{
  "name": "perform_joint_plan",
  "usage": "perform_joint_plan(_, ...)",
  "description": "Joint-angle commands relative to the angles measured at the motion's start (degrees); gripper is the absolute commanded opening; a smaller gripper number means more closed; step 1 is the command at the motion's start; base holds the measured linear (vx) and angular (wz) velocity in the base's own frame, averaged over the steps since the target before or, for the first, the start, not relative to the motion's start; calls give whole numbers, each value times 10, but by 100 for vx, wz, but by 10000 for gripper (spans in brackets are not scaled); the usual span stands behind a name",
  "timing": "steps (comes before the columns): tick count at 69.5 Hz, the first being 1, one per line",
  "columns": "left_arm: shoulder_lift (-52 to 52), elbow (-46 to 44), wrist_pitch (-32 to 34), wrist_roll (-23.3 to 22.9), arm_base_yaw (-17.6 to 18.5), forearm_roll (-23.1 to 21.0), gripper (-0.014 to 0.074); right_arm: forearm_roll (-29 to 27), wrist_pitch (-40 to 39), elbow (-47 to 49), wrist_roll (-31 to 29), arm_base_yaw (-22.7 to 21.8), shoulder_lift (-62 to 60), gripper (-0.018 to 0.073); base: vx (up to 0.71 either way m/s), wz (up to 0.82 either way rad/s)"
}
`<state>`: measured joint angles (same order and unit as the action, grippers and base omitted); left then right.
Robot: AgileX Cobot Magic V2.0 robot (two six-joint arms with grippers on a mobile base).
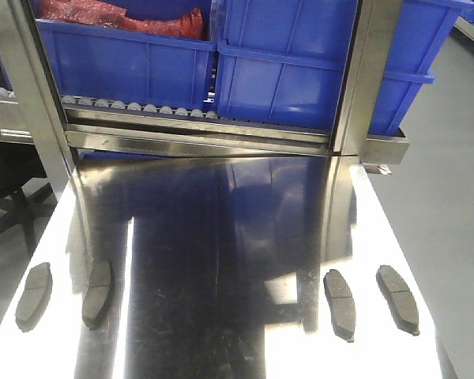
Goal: Move and align brake pads A on conveyor
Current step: 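Grasp the dark grey brake pad with the left gripper and lift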
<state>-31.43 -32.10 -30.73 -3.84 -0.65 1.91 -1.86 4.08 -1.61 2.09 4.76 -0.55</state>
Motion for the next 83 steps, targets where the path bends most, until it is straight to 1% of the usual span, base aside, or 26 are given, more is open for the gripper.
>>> perform_joint_plan(1,-68,-49,12,20,0,-26,656,3,-41,-3,-2,-4,-6,-3,0,0)
perform_joint_plan(10,-179,-98,-6,53,0,-70,652,3,-41,-3,-2,-4,-6,-3,0,0)
perform_joint_plan(15,-234,-121,-12,56,5,-75,651,3,-41,-3,-2,-4,-6,-3,0,0)
perform_joint_plan(23,-326,-160,-38,56,16,-75,650,3,-41,-3,-2,-4,-6,-3,0,0)
perform_joint_plan(42,-511,-252,-129,16,15,-79,630,3,-41,-3,-2,-4,-6,-3,0,0)
perform_joint_plan(47,-551,-264,-128,13,15,-79,625,3,-41,-3,-2,-4,-6,-3,0,0)
perform_joint_plan(53,-597,-273,-124,-1,15,-79,617,3,-41,-3,-2,-4,-6,-3,0,0)
perform_joint_plan(60,-632,-274,-117,-14,15,-79,608,3,-41,-3,-2,-4,-6,-3,0,0)
perform_joint_plan(67,-652,-274,-117,-14,15,-79,595,3,-41,-3,-2,-4,-6,-3,0,0)
perform_joint_plan(83,-662,-273,-116,-14,15,-79,585,3,-41,-3,-2,-4,-6,-3,0,0)
